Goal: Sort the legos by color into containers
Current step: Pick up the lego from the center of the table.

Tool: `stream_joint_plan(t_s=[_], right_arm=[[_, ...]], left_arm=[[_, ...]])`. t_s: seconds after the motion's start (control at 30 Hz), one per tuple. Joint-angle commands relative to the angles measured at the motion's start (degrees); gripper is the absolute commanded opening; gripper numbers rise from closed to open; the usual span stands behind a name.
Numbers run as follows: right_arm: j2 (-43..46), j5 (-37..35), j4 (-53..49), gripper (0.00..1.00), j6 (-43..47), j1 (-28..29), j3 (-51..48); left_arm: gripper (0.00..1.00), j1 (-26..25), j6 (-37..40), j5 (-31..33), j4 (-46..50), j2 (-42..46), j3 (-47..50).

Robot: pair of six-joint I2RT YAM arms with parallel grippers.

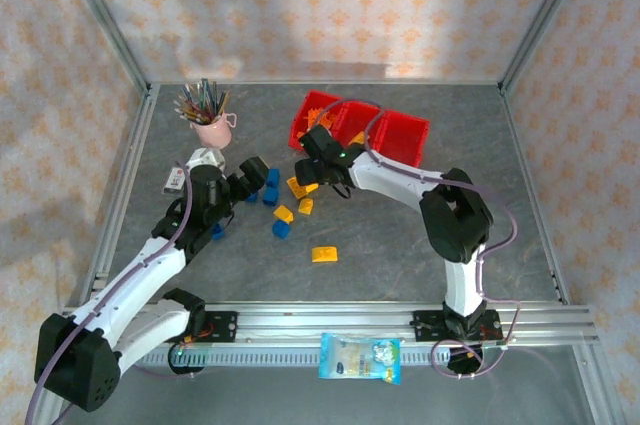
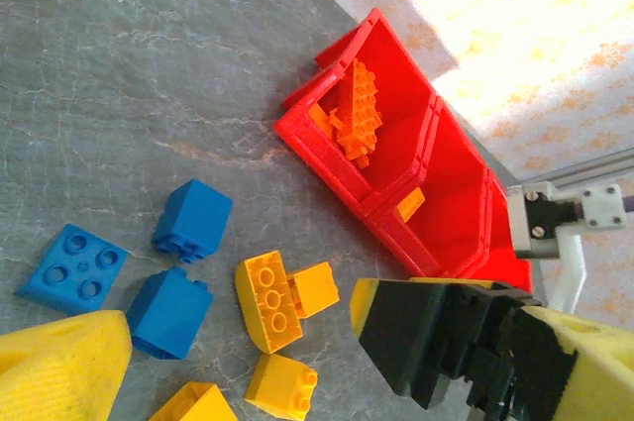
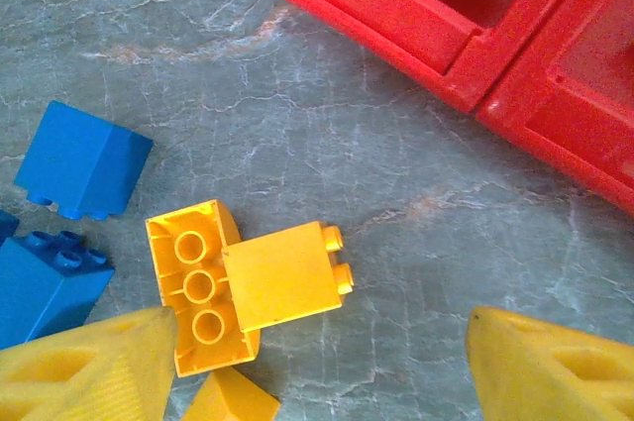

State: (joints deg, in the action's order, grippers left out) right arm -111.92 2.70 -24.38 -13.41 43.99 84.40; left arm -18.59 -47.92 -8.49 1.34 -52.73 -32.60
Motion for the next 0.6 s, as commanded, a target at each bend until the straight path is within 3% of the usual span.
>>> stream_joint_plan(t_s=[0.0, 0.3, 0.57], right_arm=[[-3.5, 1.3, 0.8, 0.77, 0.5, 0.3, 2.3], [-8.1, 2.2, 1.5, 0.79, 1.8, 0.4, 4.4], [-8.3, -0.1, 1.8, 0.73, 0.6, -0.2, 4.7]], left_arm=[[0.99, 0.6, -0.5, 1.4, 1.7, 0.8, 0.2], [0.99, 0.7, -0.4, 1.6, 1.7, 0.6, 0.1], [0.99, 0.7, -0.4, 1.3, 1.3, -0.1, 0.1]])
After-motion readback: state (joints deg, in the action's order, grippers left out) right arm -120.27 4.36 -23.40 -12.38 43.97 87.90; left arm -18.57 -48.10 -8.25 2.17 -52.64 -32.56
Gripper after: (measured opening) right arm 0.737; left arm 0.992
